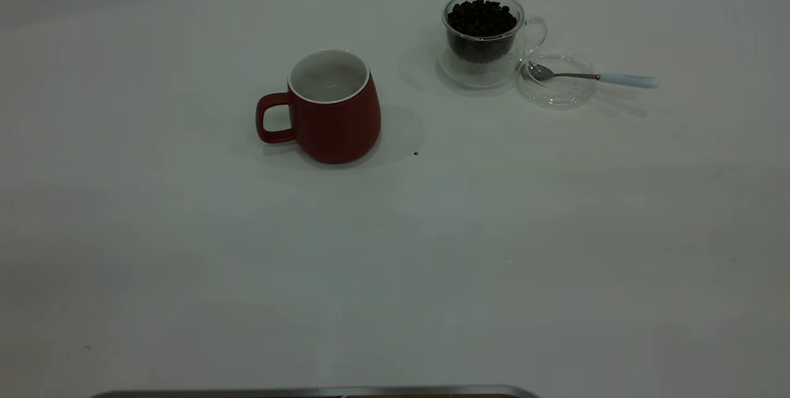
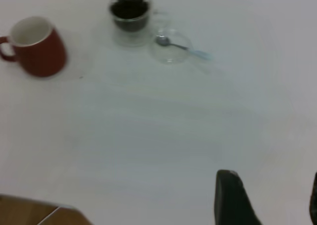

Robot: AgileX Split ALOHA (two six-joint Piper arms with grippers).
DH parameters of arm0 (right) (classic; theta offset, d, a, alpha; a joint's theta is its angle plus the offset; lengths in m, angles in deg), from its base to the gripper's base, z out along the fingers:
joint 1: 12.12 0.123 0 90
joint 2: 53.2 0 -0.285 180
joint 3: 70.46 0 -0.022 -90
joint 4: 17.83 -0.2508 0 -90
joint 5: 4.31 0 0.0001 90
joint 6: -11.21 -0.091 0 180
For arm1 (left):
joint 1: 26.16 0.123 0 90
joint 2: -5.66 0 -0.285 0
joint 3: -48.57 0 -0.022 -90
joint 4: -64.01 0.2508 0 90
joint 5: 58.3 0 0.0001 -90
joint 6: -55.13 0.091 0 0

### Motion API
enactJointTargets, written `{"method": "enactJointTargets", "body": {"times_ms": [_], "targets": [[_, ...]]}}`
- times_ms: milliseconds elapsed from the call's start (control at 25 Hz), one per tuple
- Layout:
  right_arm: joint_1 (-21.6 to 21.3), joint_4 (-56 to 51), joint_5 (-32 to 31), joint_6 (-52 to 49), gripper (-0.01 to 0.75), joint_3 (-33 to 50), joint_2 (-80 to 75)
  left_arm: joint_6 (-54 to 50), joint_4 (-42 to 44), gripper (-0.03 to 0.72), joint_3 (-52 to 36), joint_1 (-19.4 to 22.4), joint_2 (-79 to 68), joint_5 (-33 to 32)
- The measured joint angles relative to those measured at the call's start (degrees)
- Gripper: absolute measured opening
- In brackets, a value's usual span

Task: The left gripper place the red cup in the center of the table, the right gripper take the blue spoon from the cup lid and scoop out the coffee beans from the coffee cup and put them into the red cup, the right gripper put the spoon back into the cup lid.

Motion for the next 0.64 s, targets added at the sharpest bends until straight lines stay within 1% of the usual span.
{"method": "enactJointTargets", "body": {"times_ms": [160, 640], "targets": [[0.0, 1.65, 0.0, -1.9, 0.418, 0.0, 0.0, 0.0, 0.0, 0.537, 0.0, 0.0, 0.0, 0.0], [0.0, 1.8, 0.0, -2.19, 0.418, 0.0, 0.0, 0.0, 0.0, 0.537, 0.0, 0.0, 0.0, 0.0]]}}
